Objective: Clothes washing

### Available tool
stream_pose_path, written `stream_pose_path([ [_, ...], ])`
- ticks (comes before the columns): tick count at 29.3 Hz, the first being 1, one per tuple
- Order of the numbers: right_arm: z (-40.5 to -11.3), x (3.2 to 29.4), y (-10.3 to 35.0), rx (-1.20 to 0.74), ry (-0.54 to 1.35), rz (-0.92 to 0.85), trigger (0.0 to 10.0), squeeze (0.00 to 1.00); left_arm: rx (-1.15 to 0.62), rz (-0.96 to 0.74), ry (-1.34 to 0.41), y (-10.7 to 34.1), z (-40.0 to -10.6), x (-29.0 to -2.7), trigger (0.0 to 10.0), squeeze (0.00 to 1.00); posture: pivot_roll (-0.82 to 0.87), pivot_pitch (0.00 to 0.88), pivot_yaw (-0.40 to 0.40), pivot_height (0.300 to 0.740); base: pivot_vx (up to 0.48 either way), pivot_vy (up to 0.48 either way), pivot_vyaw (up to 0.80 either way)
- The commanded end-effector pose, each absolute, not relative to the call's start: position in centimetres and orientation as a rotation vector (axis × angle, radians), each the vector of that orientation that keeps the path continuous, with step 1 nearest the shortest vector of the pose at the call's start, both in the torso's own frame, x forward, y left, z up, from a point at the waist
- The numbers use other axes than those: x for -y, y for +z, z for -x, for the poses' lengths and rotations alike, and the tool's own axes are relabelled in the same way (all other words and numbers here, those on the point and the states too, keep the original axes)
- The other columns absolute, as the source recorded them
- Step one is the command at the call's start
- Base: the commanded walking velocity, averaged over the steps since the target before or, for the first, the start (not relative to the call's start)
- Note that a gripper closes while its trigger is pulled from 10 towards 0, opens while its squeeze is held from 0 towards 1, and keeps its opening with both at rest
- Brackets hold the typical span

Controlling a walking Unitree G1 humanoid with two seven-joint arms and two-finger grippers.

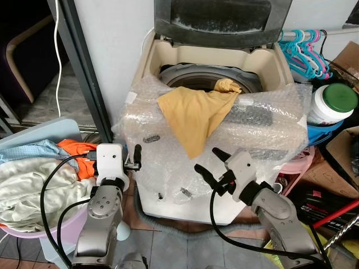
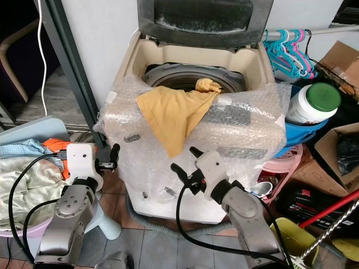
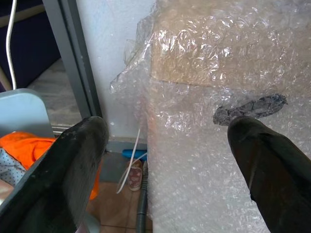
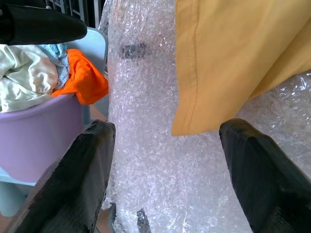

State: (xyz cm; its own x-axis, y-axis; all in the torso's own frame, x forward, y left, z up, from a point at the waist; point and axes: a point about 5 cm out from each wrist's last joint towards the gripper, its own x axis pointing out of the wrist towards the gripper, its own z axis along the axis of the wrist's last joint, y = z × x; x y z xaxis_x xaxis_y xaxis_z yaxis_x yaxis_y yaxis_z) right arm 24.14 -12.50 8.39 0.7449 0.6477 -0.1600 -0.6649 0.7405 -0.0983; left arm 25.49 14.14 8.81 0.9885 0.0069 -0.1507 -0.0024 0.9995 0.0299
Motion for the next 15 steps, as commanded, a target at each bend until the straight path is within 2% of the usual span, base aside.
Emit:
stream_pose_path([
  [1,-24.5,12.9,7.9,-0.148,0.667,0.154,10.0,1.0,-0.158,-0.034,0.004,8.7,-25.5,-14.2,10.0,0.0,0.0,0.0,-0.021,0.74,0.0,0.0,0.0],
  [5,-25.3,13.1,8.2,-0.136,0.585,0.102,10.0,1.0,-0.164,-0.046,0.035,8.5,-25.3,-14.8,10.0,0.0,0.0,0.0,-0.021,0.74,0.0,0.0,0.0],
  [8,-25.4,12.5,8.3,-0.142,0.596,0.109,10.0,1.0,-0.166,-0.064,0.049,8.6,-25.2,-14.9,10.0,0.0,0.0,0.0,-0.017,0.74,0.0,0.0,0.0],
  [10,-25.4,11.9,8.3,-0.124,0.626,0.181,10.0,1.0,-0.169,-0.063,0.036,8.5,-25.1,-14.7,10.0,0.0,0.0,0.0,-0.016,0.74,0.0,0.0,0.66],
  [15,-25.7,11.0,8.5,-0.117,0.622,0.11,10.0,1.0,-0.176,-0.081,0.04,8.5,-25.1,-14.8,10.0,0.0,0.0,0.0,-0.012,0.74,0.0,0.0,0.8],
])
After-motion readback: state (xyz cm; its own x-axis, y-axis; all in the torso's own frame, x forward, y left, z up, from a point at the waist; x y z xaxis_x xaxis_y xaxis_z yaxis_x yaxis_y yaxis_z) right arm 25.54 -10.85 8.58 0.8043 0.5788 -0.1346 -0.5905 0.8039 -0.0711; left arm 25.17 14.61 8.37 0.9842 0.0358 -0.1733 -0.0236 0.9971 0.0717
